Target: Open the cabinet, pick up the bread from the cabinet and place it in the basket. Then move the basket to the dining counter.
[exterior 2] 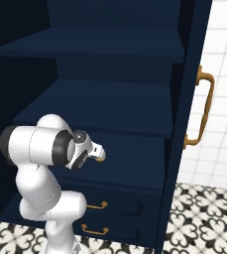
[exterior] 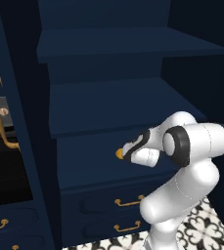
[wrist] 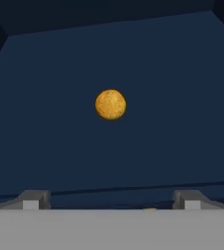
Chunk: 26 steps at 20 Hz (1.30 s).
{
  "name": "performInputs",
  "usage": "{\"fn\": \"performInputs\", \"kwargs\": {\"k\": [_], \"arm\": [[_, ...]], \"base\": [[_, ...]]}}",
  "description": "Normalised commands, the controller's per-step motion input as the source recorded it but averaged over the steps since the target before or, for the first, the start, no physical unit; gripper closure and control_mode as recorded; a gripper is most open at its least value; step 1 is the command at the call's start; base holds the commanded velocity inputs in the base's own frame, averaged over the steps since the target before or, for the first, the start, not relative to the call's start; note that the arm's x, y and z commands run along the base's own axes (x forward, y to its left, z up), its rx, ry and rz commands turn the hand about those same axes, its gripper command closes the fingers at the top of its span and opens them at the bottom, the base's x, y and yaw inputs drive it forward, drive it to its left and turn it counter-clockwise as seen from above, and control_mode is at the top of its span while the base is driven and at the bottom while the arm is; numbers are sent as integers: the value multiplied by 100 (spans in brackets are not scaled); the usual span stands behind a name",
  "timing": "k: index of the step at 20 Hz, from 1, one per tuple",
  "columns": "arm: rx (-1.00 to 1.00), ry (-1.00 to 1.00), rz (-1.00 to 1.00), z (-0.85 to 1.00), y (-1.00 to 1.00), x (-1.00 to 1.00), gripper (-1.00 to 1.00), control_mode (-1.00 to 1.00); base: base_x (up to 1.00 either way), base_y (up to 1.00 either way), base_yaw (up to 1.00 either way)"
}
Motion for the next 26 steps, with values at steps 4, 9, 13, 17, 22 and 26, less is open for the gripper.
{"fn": "performInputs", "kwargs": {"k": [4,9,13,17,22,26], "arm": [[0,0,0,-22,3,24,-100,-100],[0,0,0,-28,0,24,-100,-100],[0,0,0,-30,0,25,-100,-100],[0,0,0,-31,0,26,-100,-100],[0,0,2,-44,-1,16,-100,-100],[0,0,8,-54,-4,11,-100,-100]], "base": [[0,0,0],[0,0,0],[0,0,0],[0,0,0],[0,0,0],[0,0,0]]}}
